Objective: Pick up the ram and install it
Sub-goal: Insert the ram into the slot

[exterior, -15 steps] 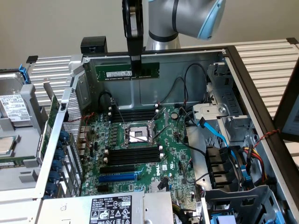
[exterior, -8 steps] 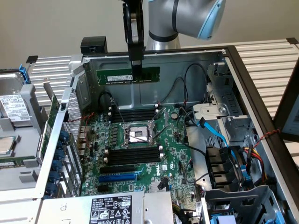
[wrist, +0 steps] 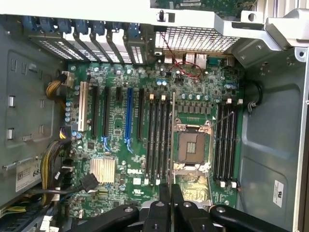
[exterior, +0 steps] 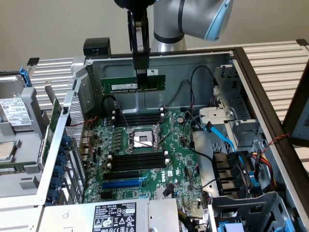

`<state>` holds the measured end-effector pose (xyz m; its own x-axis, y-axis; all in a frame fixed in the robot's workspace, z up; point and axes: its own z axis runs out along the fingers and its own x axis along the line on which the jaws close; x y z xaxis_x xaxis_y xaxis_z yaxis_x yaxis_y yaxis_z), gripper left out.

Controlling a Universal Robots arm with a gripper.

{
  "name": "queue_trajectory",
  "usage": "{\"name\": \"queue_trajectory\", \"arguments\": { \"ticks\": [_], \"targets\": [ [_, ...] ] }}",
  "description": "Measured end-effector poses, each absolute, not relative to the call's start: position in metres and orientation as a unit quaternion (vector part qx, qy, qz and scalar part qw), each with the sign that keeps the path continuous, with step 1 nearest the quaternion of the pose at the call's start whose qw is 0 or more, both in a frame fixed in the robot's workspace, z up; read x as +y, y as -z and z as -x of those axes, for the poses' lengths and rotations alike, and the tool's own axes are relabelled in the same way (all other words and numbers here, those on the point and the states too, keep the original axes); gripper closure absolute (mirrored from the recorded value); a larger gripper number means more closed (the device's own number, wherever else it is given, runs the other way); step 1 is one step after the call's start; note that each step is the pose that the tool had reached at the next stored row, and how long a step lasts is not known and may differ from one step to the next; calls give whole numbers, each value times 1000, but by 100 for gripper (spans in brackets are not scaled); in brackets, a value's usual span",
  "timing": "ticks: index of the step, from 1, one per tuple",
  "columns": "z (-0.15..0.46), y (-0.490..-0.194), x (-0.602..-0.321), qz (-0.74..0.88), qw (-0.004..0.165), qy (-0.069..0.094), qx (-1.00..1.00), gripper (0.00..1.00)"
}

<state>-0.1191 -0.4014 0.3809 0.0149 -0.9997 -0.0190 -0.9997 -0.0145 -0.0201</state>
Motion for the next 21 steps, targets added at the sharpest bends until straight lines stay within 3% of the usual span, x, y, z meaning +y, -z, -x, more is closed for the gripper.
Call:
{"name": "queue_trajectory", "arguments": {
  "ticks": [21],
  "targets": [
    [117,-338,-397,705,7,7,710,87]
  ]
}}
